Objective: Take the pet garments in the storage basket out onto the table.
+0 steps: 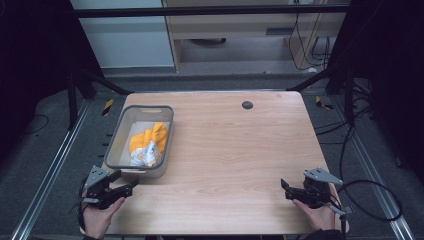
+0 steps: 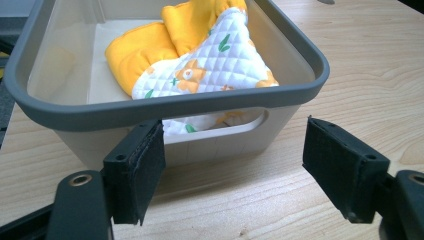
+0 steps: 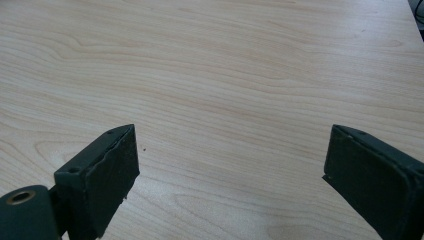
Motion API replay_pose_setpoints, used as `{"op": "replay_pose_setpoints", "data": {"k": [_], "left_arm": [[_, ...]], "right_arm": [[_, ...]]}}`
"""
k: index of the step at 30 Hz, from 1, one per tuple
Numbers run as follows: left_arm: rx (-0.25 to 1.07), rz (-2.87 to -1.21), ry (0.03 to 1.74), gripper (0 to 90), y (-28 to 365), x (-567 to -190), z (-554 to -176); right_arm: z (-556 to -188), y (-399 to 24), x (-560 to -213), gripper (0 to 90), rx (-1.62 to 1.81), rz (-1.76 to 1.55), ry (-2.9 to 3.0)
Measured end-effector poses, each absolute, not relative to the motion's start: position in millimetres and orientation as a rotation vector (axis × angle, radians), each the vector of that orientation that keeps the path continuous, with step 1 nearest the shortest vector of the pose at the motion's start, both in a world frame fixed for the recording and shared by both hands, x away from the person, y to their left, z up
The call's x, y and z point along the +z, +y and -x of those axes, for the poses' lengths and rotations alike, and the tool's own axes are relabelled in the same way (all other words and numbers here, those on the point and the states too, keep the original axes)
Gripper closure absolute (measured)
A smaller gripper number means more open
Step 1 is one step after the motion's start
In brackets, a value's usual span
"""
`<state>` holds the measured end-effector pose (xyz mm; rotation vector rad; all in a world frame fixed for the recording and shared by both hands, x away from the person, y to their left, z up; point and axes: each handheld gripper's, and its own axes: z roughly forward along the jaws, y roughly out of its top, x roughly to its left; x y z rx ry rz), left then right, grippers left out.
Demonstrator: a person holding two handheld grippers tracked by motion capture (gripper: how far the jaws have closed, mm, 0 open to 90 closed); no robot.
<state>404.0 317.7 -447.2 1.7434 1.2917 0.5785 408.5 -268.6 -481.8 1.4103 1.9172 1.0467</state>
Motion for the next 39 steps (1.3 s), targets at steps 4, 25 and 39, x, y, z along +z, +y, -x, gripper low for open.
{"op": "replay_pose_setpoints", "data": {"k": [4,25,39], "left_arm": [[0.588,-1.744,1.275,24.5,316.5,-442.2,-405.3],[0.633,-1.678,1.235,23.5,322.8,-399.7,-417.9],[0.623,-1.691,1.233,23.6,316.2,-387.1,-436.7]], "right_arm": [[-408.0,-267.6,-483.0,7.8,1.034,-1.400,1.920],[-407.4,-266.5,-485.5,7.7,1.019,-1.386,1.915],[-408.5,-265.9,-487.2,8.5,1.008,-1.392,1.923]]}}
